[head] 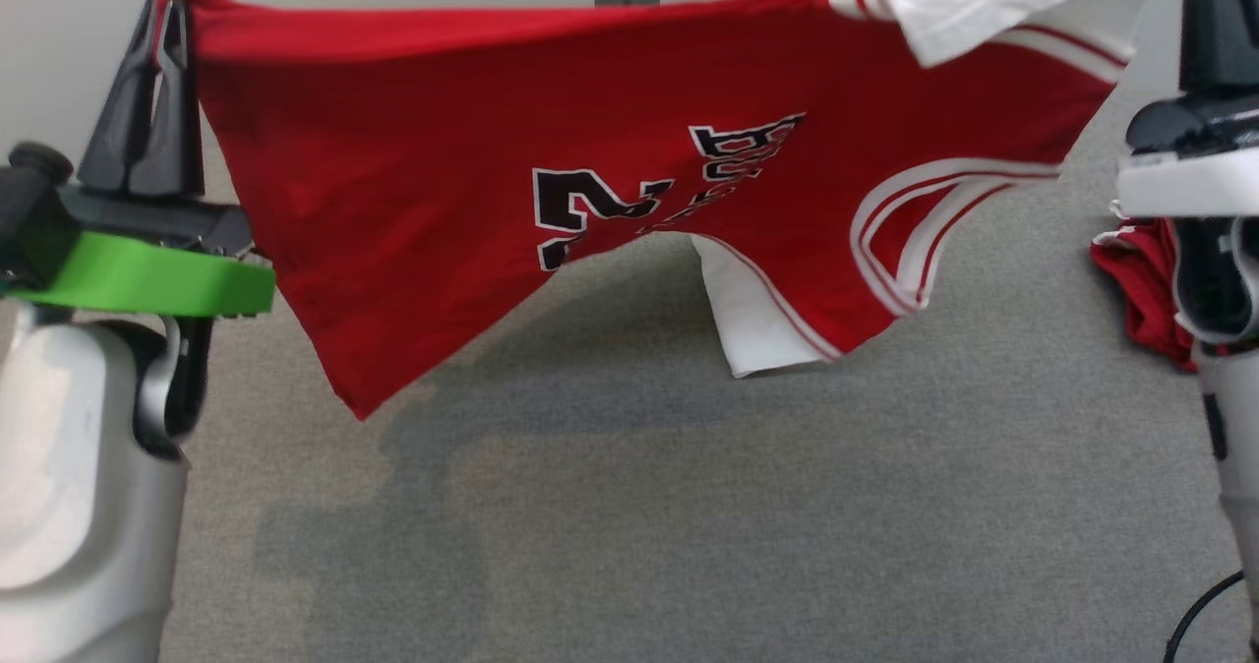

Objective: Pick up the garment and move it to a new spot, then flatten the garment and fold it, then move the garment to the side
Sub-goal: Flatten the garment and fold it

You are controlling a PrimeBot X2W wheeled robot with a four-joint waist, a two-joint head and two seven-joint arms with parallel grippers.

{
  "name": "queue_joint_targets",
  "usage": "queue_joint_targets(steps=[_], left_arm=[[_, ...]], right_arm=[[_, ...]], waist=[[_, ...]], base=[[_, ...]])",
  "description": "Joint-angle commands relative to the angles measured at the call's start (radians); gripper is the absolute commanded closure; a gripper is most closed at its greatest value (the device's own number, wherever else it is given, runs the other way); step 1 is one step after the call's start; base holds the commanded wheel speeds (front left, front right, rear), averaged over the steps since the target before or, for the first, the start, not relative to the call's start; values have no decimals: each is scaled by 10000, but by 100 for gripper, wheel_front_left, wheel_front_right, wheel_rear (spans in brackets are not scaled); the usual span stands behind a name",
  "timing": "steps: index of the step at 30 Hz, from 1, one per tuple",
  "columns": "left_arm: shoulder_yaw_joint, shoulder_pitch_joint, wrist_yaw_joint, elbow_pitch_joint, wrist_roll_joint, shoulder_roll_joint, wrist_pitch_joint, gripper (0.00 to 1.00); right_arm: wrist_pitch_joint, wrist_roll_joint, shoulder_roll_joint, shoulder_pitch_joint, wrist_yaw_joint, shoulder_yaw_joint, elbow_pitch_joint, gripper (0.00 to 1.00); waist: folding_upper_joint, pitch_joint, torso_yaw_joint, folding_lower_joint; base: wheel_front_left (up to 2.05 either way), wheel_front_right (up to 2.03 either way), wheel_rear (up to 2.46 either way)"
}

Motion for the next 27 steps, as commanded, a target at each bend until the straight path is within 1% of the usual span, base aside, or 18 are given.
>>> queue_joint_targets(steps=[1, 4, 6, 10, 12, 16, 18, 21, 22, 23, 25, 27], left_arm=[[-73, -452, -29, 73, -55, 186, 172, 100], [-274, -1295, -16, 208, -238, 478, 462, 100], [-648, -1894, -11, 278, 40, 839, 439, 100], [-985, -2824, -7, 1005, -199, 886, 350, 100], [-1209, -3534, -7, 1458, -129, 1000, 305, 100], [-1429, -4683, -8, 2525, -249, 896, 170, 100], [-1633, -5376, -8, 2983, -77, 925, 73, 100], [-1604, -6281, -8, 3699, 61, 870, -96, 100], [-1514, -6861, 49, 4079, 154, 816, -195, 100], [-1438, -7147, 88, 4260, 174, 769, -207, 100], [-1313, -7604, 139, 4453, 321, 763, -272, 100], [-1031, -7880, 207, 4378, 246, 646, -271, 100]], right_arm=[[125, -74, -206, -429, -10, 4, -18, 100], [333, -426, -552, -1419, -10, 42, 294, 100], [365, -581, -622, -2092, -12, 10, 739, 100], [241, -1168, -744, -3420, -13, 202, 1755, 100], [162, -1477, -741, -4264, -13, 209, 2394, 100], [15, -2133, -642, -5811, -13, 144, 3526, 100], [-68, -2542, -612, -6565, -15, 47, 3976, 100], [-147, -3121, -486, -7567, -15, -179, 4479, 100], [-161, -3580, -443, -8209, -16, -378, 4570, 100], [-166, -3735, -392, -8509, -16, -568, 4414, 100], [-165, -4101, -344, -8863, -16, -746, 4255, 100], [-168, -4238, -235, -9048, -16, -837, 4179, 100]], waist=[[0, 129, -49, 0], [0, 488, -117, 0], [0, 853, -161, 0], [0, 1552, -210, 0], [0, 2043, -221, 0], [0, 2901, -240, 0], [0, 3281, -238, 0], [0, 3741, -263, 0], [0, 3993, -286, 0], [0, 4088, -293, 0], [0, 4223, -306, 0], [0, 4336, -321, 0]], base=[[0, 0, 0], [0, 0, 0], [0, 0, 0], [0, 0, 0], [0, 0, 0], [0, 0, 0], [0, 0, 0], [0, 0, 0], [0, 0, 0], [0, 0, 0], [0, 0, 0], [0, 0, 0]])
